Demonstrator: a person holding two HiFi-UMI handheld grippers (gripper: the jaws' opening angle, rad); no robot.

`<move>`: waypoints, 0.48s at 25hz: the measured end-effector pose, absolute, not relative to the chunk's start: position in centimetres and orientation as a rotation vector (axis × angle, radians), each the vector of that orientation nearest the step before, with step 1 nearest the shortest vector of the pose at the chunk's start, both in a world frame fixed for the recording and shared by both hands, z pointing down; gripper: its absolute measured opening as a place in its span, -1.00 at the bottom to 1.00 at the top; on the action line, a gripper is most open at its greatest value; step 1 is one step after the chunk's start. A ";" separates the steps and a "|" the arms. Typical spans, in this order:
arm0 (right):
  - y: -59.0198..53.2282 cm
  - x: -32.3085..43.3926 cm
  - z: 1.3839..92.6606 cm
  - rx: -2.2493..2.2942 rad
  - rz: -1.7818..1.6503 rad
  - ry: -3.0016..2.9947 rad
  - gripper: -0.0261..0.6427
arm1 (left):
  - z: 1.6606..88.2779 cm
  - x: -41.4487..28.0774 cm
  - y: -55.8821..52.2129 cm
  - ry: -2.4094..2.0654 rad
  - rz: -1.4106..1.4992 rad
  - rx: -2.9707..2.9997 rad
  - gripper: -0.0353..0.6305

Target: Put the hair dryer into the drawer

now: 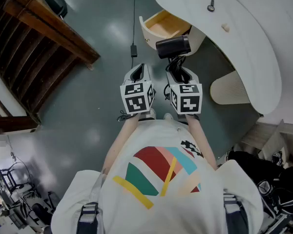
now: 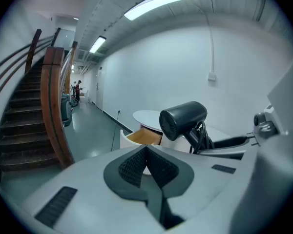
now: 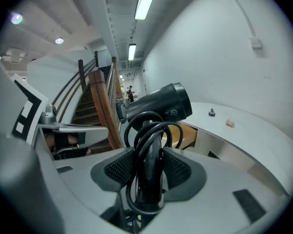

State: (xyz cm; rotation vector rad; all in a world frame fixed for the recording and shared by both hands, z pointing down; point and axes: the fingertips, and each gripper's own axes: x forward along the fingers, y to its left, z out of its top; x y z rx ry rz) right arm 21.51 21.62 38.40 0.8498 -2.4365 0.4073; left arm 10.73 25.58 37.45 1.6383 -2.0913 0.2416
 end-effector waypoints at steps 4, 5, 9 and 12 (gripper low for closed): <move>21.6 21.4 38.3 0.846 0.405 -2.443 -0.33 | 37.5 10.8 25.4 -2.085 0.237 1.640 -0.85; 21.6 21.3 38.3 0.844 0.403 -2.445 -0.33 | 37.5 10.7 25.4 -2.085 0.236 1.639 -0.85; 21.6 20.9 38.1 0.839 0.406 -2.465 -0.33 | 37.5 10.4 25.3 -2.083 0.231 1.638 -0.85; 21.6 20.0 38.0 0.838 0.422 -2.490 -0.33 | 37.8 9.5 25.4 -2.080 0.225 1.630 -0.85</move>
